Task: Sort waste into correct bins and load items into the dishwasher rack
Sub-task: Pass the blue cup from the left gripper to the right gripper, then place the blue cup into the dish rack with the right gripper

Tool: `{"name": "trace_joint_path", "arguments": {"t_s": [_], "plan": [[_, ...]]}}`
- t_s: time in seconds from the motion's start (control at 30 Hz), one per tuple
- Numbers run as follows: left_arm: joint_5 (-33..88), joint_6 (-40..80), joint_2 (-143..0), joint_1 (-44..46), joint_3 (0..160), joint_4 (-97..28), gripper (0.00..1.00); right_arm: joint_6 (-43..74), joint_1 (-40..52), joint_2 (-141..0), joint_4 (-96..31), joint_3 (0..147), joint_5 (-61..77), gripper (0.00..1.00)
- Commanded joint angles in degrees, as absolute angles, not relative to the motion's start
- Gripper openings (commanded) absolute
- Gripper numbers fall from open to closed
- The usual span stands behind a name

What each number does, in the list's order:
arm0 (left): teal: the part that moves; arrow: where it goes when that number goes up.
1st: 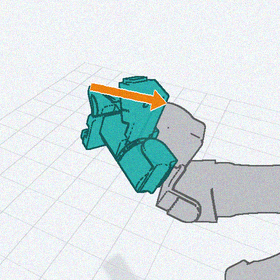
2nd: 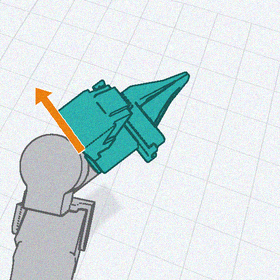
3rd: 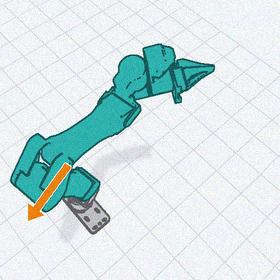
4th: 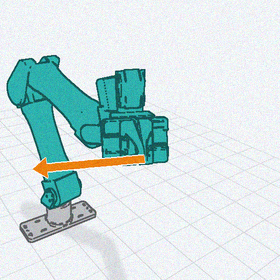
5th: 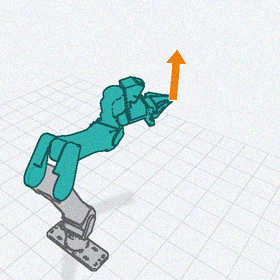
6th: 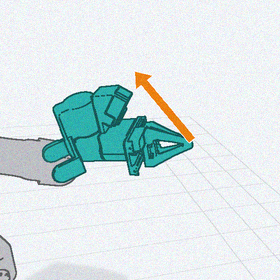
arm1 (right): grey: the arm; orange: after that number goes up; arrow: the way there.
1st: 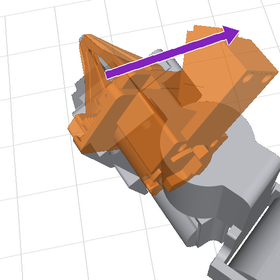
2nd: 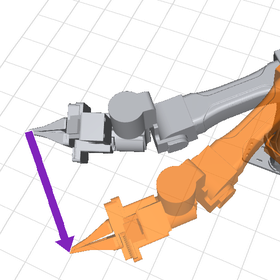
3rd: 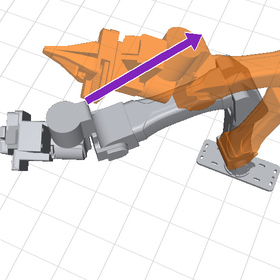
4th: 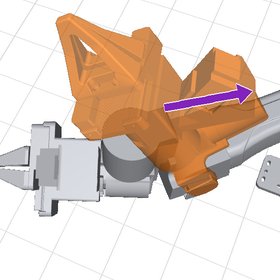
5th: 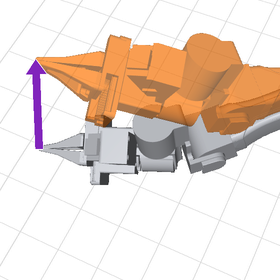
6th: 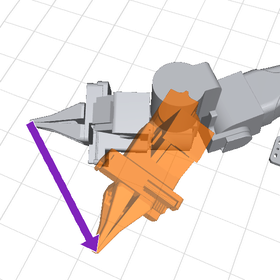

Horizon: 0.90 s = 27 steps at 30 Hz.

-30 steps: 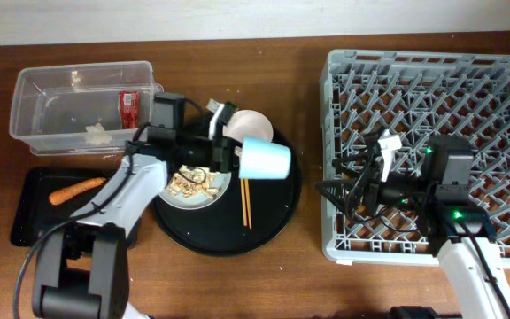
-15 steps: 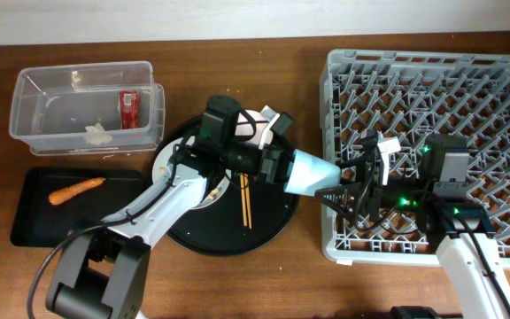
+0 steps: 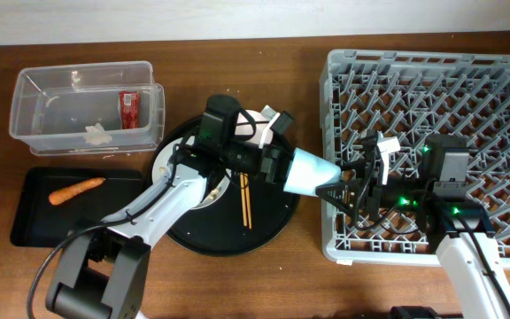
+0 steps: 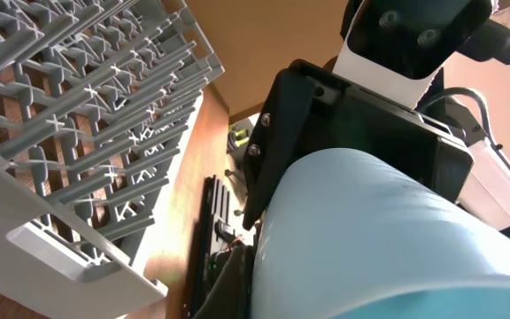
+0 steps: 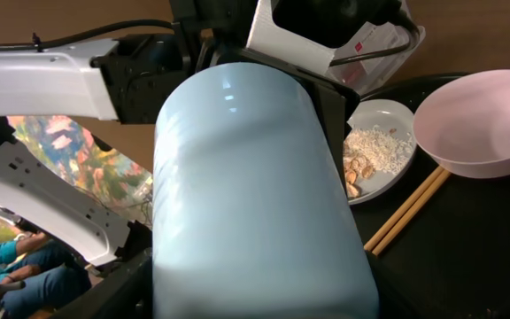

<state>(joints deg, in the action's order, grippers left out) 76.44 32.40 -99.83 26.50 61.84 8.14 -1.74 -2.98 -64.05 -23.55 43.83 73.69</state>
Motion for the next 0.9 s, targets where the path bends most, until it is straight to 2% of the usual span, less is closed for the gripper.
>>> {"name": "trace_joint_path", "arguments": {"t_s": [0.0,0.07,0.1,0.27,0.37,0.43,0.57,0.7,0.87], "plan": [[73.0,31.0,-98.4,26.6,62.6,8.0,0.36,-1.6,-2.6,-64.1,-23.4,44.6,69.2,0.55],[70.5,28.1,-98.4,26.6,62.6,6.7,0.38,-1.6,-2.6,-64.1,-23.6,44.6,65.2,0.52],[69.0,28.1,-98.4,26.6,62.6,6.0,0.44,-1.6,-2.6,-64.1,-23.6,44.6,63.5,0.52],[59.9,20.9,-98.4,24.9,62.6,-1.1,0.51,-1.5,-2.7,-63.9,-23.8,44.6,55.6,0.45],[54.6,17.1,-98.2,18.5,62.6,-10.4,0.65,-1.4,-2.7,-62.3,-28.2,45.8,48.3,0.45],[54.5,14.3,-97.0,12.3,62.6,-15.8,0.67,-1.4,-4.1,-61.1,-35.0,49.7,42.3,0.44],[46.4,6.7,-91.9,1.9,62.6,-26.7,0.74,-1.3,-11.7,-60.9,-50.8,62.8,29.0,0.41],[25.4,3.3,-87.8,-0.3,62.6,-37.5,0.80,-0.8,-23.2,-62.0,-59.8,69.0,11.9,0.41],[24.1,3.3,-87.7,-0.2,62.6,-40.0,0.81,7.3,-32.3,-68.1,-61.8,68.9,-2.0,0.40]]}}
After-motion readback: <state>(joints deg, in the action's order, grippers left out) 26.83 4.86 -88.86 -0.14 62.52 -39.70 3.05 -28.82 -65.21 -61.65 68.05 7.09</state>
